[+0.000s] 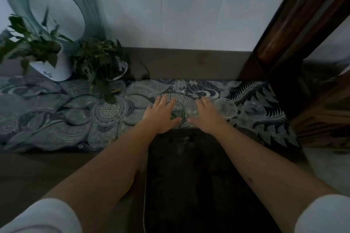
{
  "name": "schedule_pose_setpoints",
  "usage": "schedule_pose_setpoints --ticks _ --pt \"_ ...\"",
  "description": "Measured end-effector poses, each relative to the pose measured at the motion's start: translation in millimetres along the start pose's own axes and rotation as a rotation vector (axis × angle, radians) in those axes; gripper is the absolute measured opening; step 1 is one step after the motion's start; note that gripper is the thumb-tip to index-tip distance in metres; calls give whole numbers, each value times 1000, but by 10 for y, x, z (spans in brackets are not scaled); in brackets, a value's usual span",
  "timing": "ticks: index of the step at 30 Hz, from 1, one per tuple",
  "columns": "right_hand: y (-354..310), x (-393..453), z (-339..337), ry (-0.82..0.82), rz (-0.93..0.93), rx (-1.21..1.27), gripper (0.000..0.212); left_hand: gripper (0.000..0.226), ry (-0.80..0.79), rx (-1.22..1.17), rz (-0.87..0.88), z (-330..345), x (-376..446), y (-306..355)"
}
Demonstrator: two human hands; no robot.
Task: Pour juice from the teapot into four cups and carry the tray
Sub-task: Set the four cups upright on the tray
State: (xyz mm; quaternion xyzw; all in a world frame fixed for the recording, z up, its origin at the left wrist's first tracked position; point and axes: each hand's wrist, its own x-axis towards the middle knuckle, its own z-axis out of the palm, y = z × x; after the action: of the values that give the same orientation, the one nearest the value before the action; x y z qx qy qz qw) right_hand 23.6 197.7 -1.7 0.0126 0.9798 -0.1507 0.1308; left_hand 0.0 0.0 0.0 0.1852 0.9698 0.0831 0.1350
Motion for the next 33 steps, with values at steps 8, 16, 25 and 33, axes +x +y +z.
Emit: schedule_pose_setpoints --ticks 8,16,25,33 --pt "35 263 108 -74 46 -3 102 97 -87 -10 17 187 385 -65" --pt "-59 484 77 -163 111 122 108 97 -150 -18 49 149 595 -18" --pt "-106 596 -7 -224 90 28 99 92 -143 -160 5 153 645 61" --pt "-111 565 65 -174 99 87 94 86 -111 -234 -63 123 619 131"
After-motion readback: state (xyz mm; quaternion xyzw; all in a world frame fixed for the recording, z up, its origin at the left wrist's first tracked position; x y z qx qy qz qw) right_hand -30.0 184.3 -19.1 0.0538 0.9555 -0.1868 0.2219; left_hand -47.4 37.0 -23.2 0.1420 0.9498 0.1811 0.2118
